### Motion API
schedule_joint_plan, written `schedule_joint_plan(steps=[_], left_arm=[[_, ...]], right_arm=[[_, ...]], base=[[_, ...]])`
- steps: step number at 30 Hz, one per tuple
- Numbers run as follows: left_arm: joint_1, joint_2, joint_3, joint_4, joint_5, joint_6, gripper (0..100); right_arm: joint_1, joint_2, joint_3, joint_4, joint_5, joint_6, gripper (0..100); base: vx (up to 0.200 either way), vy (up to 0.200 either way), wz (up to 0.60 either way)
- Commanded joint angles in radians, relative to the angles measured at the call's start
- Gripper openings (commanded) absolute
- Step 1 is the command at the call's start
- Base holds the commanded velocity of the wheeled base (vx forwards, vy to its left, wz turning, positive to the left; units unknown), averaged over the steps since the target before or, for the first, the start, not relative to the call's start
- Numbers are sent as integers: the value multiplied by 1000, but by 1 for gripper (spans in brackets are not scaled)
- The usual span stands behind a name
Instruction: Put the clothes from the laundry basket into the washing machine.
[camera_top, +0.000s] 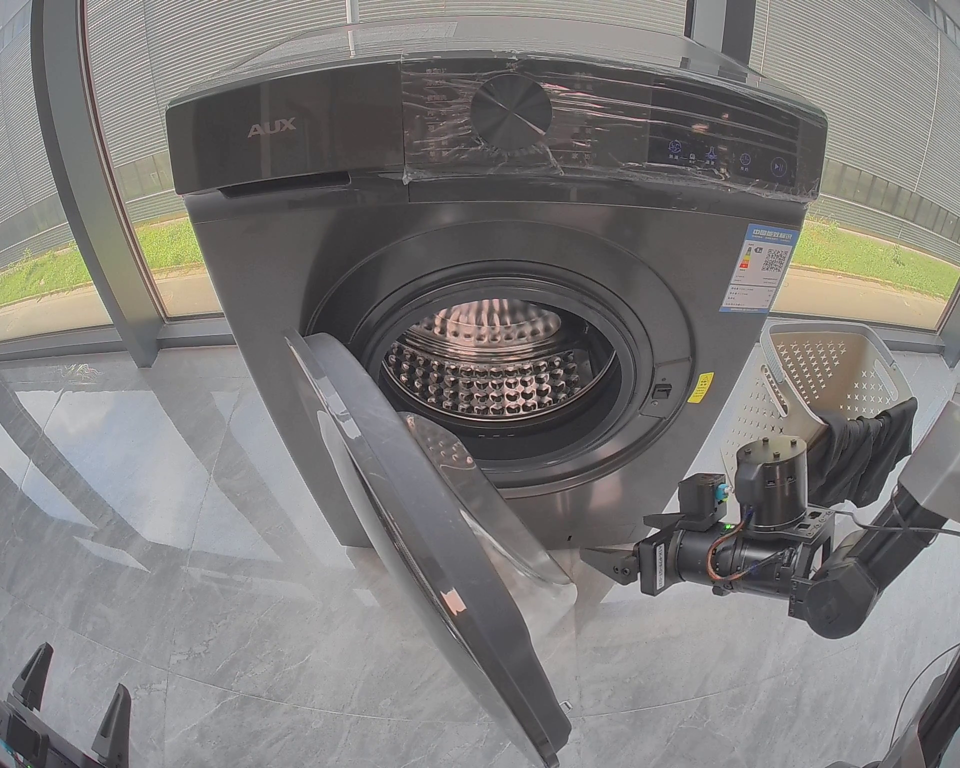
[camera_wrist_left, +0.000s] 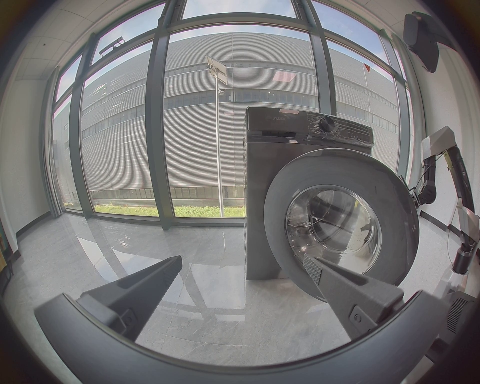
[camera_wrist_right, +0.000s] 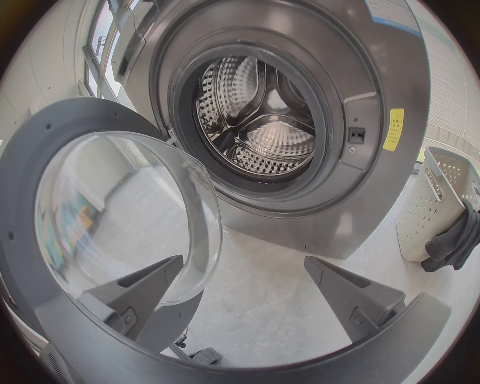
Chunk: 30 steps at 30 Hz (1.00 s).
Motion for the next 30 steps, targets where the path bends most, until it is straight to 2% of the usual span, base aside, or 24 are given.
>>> schedule_joint_plan(steps=[1, 7, 10, 12, 14, 15, 22, 24, 26, 27, 30], left_arm=[[0, -16, 15, 0, 0, 0, 100], [0, -16, 15, 0, 0, 0, 100], [0, -16, 15, 0, 0, 0, 100], [0, -16, 15, 0, 0, 0, 100], [0, -15, 15, 0, 0, 0, 100], [0, -16, 15, 0, 0, 0, 100], [0, -15, 15, 0, 0, 0, 100], [-1, -15, 15, 0, 0, 0, 100], [-1, -15, 15, 0, 0, 0, 100], [-1, -15, 15, 0, 0, 0, 100], [-1, -16, 15, 0, 0, 1, 100]], right_arm=[[24, 68, -13, 0, -1, 2, 100], [70, 56, 21, -4, 3, 3, 100], [108, 42, 58, -51, 13, 3, 100], [127, 40, 73, -79, 27, 3, 100], [156, 42, 96, -131, 75, 2, 100], [157, 43, 95, -145, 79, 2, 100], [141, 71, 35, -154, 75, 5, 100], [137, 83, -1, -146, 70, 23, 100], [134, 97, -37, -139, 42, 49, 100], [128, 115, -65, -139, 12, 59, 100], [101, 146, -85, -134, -13, 51, 100]], base=[[0, 0, 0], [0, 0, 0], [0, 0, 0], [0, 0, 0], [0, 0, 0], [0, 0, 0], [0, 0, 0], [-100, 0, 0], [-200, 0, 0], [-200, 0, 0], [-133, 0, 0]])
